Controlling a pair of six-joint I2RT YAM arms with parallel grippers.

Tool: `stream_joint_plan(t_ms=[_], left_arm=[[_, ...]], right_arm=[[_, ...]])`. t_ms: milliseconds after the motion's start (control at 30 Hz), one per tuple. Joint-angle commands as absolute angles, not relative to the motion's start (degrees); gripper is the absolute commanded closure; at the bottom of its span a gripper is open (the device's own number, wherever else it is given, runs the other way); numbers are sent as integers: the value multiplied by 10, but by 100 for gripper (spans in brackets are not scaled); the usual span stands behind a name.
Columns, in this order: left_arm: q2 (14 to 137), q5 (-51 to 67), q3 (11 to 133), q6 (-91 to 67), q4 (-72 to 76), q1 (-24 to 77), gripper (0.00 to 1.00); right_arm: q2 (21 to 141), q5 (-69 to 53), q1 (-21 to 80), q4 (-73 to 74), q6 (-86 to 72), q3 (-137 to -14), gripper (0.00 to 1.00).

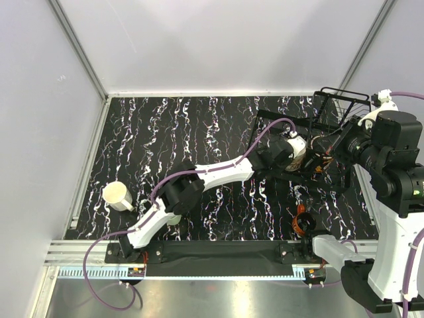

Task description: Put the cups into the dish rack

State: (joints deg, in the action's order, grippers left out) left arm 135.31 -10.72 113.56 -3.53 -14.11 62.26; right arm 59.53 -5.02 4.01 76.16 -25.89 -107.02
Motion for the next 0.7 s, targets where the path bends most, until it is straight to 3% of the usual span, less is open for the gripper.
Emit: stream_joint_plan(t_ms=[0,167,500,667], left_arm=[[1340,-121,1180,-35,-72,629,70],[1337,-124,1178,-31,-79,629,53],[1249,-135,1091,-43,-47,629,41],[1163,-143,1019,-54,-24,628,32]], right_arm=[[592,-42,39,742,-256,-1069,100],[593,-47,39,737,-258,-1066,100],[602,-50,39,747,-251,-1064,100],[607,-57,39,761,-250,-1057,92]])
